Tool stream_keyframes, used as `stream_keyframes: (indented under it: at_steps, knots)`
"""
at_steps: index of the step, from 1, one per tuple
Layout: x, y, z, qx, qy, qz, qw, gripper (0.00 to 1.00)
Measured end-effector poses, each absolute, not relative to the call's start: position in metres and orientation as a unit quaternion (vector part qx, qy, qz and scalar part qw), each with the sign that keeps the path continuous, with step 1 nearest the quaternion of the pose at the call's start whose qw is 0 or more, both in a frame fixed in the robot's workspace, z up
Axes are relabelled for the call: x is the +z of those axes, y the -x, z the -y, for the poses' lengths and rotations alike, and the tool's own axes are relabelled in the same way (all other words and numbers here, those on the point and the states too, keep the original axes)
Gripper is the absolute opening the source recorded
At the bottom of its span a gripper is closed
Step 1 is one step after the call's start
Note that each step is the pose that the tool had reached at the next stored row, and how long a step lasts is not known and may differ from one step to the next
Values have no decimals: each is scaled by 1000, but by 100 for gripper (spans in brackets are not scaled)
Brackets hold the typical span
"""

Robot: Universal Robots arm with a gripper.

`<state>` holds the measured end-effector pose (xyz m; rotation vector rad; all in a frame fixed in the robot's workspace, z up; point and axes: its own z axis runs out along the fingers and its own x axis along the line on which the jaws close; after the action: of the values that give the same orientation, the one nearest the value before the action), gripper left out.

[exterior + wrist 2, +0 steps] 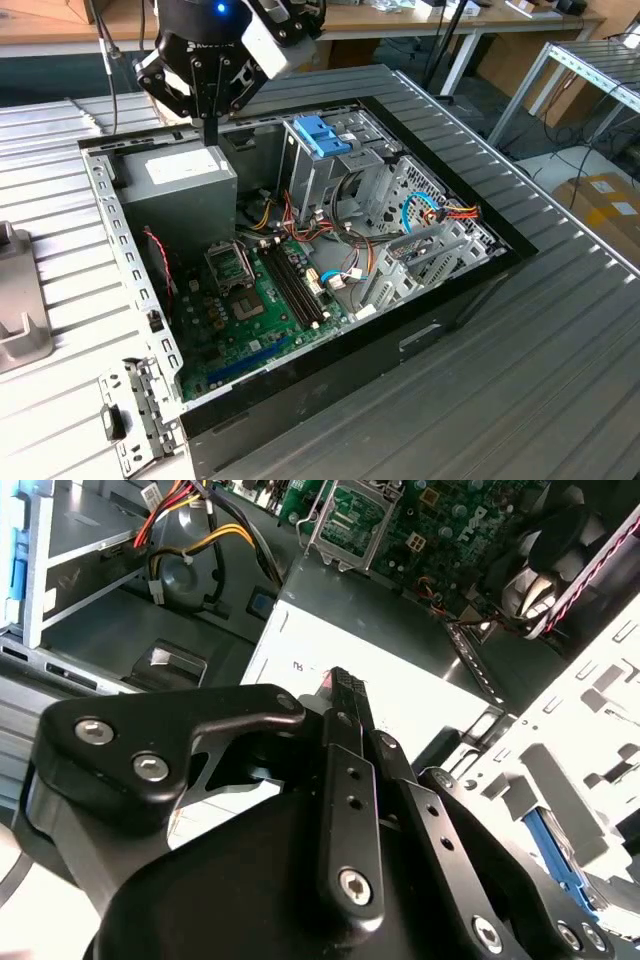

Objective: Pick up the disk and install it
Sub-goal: 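Reach for the disk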

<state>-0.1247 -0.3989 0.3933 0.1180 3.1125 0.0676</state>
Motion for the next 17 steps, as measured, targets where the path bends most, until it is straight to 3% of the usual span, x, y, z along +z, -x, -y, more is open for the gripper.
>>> stream_keyframes:
  at_steps: [17]
  knots:
    - [393, 135, 399, 22, -38, -999, 13, 10]
